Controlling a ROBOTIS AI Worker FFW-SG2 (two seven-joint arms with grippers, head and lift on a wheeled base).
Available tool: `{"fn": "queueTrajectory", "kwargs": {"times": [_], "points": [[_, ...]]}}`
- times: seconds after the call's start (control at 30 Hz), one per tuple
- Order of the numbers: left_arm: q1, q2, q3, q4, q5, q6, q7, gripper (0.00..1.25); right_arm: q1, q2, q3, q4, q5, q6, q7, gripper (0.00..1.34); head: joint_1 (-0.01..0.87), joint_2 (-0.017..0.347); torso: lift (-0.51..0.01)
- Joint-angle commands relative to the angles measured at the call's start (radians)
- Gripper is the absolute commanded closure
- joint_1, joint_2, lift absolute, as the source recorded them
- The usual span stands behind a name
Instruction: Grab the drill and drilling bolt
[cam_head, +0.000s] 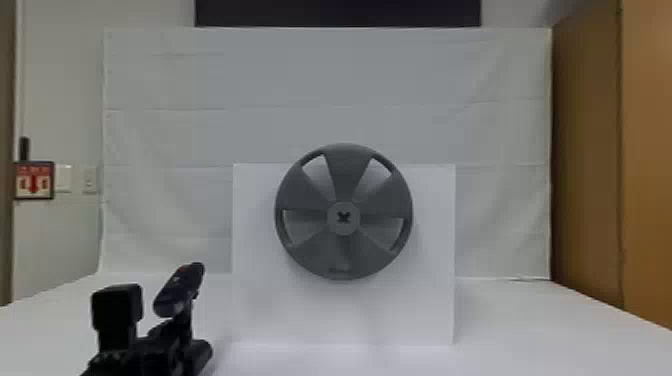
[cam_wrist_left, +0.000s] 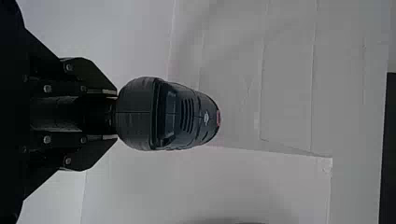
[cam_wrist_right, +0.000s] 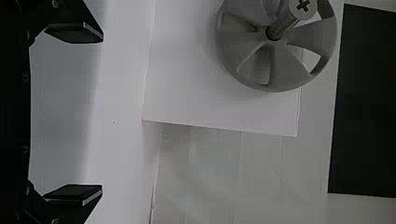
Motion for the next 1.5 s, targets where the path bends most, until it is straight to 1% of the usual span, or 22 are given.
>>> {"fn": "queueTrajectory", "kwargs": {"times": [0.0,0.4,0.63,0.7,0.83,1.0,1.2,1.47], "points": [[0.022,-0.024,-0.021,-0.052,0.016,0.016,0.000,1.23,0.003,0.002,-0.003,0.000,0.000,0.000,0.000,0.16,-0.015,0.051,-0.398],[0.070,-0.025,-0.108,-0.190,0.017,0.058,0.031,1.23,0.009,0.003,-0.010,-0.002,0.000,0.000,0.000,0.16,-0.015,0.051,-0.398],[0.091,-0.025,-0.152,-0.246,0.031,0.068,0.052,1.23,0.007,0.006,-0.012,-0.002,0.000,0.000,0.000,0.16,-0.015,0.051,-0.398],[0.099,-0.025,-0.166,-0.259,0.033,0.074,0.063,1.23,0.007,0.006,-0.012,0.000,0.000,0.000,0.000,0.16,-0.015,0.051,-0.398],[0.120,-0.025,-0.188,-0.279,0.065,0.082,0.078,1.23,0.006,0.009,-0.010,0.000,0.003,0.002,0.000,0.16,-0.015,0.051,-0.398],[0.149,-0.025,-0.235,-0.311,0.085,0.084,0.109,1.23,0.004,0.011,-0.014,0.000,0.005,0.002,0.000,0.16,-0.015,0.051,-0.398],[0.152,-0.025,-0.287,-0.331,0.099,0.085,0.120,1.23,0.006,0.011,-0.015,0.000,0.005,0.002,0.000,0.16,-0.015,0.051,-0.398],[0.149,-0.025,-0.330,-0.357,0.116,0.085,0.144,1.23,0.003,0.011,-0.010,0.000,0.008,0.009,0.000,0.16,-0.015,0.051,-0.398]]}}
